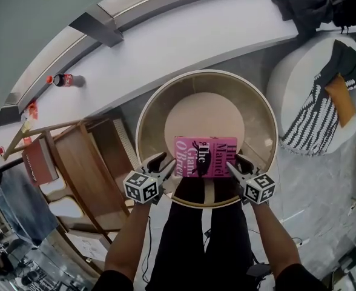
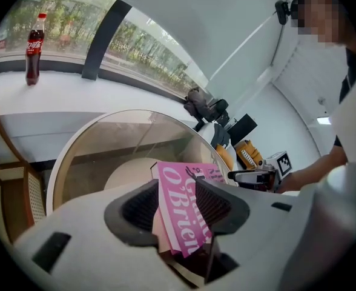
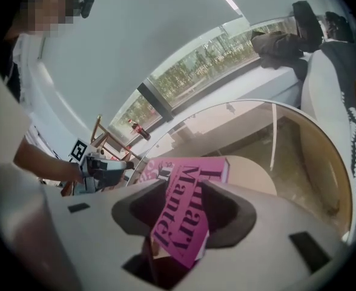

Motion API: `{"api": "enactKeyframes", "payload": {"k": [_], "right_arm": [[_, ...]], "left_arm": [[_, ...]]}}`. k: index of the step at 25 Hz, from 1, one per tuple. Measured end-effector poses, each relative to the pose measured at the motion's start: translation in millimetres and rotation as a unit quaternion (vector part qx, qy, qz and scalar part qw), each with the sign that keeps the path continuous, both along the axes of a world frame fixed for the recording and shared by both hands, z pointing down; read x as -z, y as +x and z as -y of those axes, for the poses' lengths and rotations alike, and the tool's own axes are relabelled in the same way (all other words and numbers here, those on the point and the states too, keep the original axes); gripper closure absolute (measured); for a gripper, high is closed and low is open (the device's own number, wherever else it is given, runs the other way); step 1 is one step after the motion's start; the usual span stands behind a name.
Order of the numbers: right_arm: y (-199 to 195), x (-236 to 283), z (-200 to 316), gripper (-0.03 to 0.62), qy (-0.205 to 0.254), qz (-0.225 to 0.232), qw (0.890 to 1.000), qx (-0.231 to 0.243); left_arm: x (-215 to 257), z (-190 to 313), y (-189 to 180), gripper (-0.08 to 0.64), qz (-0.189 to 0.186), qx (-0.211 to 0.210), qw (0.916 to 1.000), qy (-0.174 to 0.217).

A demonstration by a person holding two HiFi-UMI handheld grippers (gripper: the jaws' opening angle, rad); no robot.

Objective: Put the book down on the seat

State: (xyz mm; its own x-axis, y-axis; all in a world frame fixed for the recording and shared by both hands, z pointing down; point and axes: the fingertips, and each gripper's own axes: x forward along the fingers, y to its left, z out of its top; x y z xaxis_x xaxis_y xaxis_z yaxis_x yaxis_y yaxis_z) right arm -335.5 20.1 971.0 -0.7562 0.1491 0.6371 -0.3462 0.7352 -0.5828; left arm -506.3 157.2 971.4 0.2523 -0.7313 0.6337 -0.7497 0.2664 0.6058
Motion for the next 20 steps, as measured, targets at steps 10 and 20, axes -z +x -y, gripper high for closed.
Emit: {"api": "enactKeyframes", "payload": {"k": [10, 20], "right_arm": [[5.8, -15.6, -1.3, 0.42, 0.007, -0.001, 1.0, 0.001], [8.0, -16.2, 4.6, 0.42, 0.025, 0.001, 1.0, -0.004]], "left_arm": [[-21.4, 3.8, 11.2, 0.365, 0.006, -0.027, 0.9996, -0.007], [-33.1, 1.0, 19.0, 0.362, 0.0, -0.033, 0.9994, -0.014]]}}
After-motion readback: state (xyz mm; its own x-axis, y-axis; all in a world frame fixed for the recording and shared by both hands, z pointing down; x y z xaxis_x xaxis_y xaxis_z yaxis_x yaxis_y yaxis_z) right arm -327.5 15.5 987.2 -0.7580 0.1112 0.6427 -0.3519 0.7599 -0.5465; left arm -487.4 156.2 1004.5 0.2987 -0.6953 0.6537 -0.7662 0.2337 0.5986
